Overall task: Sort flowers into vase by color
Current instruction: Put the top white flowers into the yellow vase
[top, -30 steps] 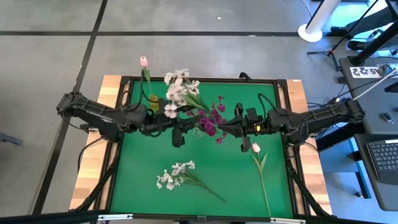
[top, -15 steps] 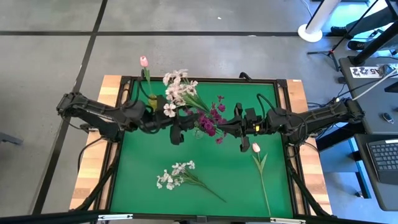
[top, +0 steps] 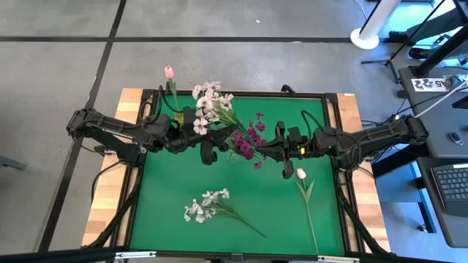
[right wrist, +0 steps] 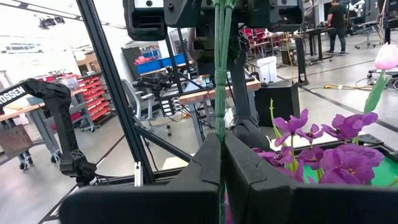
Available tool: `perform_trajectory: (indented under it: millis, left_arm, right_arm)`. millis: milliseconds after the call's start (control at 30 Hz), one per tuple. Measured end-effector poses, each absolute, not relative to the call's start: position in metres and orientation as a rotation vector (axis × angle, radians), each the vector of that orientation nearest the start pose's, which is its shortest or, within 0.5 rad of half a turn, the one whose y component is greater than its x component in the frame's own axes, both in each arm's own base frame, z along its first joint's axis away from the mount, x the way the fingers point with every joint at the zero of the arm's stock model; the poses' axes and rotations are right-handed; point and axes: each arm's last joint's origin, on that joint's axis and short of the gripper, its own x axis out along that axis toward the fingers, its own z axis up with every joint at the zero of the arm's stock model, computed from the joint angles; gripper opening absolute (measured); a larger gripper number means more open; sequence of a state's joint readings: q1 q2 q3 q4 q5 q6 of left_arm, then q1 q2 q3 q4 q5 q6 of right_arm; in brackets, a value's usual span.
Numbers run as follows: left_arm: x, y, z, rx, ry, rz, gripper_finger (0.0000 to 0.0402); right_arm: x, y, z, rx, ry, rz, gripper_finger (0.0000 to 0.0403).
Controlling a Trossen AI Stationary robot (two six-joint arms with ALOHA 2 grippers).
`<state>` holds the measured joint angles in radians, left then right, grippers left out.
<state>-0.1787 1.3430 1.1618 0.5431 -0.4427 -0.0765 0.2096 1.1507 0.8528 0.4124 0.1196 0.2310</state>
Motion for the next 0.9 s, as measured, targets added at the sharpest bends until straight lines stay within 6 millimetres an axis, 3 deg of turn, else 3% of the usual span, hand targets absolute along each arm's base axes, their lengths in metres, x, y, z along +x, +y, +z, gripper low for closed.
perform_trajectory:
  millis: [100, 367, 667, 900]
  left_arm:
    - [0.298, -0.041, 0.409, -0.186, -0.353, 0.248, 0.0159]
    - [0.296, -0.049, 0.408, -0.249, -0.348, 0.225, 0.0014]
    - [0.293, -0.055, 0.409, -0.266, -0.344, 0.214, 0.0005]
    - [0.272, -0.059, 0.424, -0.259, -0.372, 0.195, 0.0004]
  right_arm:
    - [0.255, 0.051, 0.341, 0.249, -0.099, 0.102, 0.0004]
    - [0.255, 0.052, 0.343, 0.247, -0.115, 0.162, 0.0039]
    - [0.251, 0.054, 0.349, 0.246, -0.156, 0.248, 0.0139]
    - [0.237, 0.052, 0.362, 0.247, -0.208, 0.283, 0.0234]
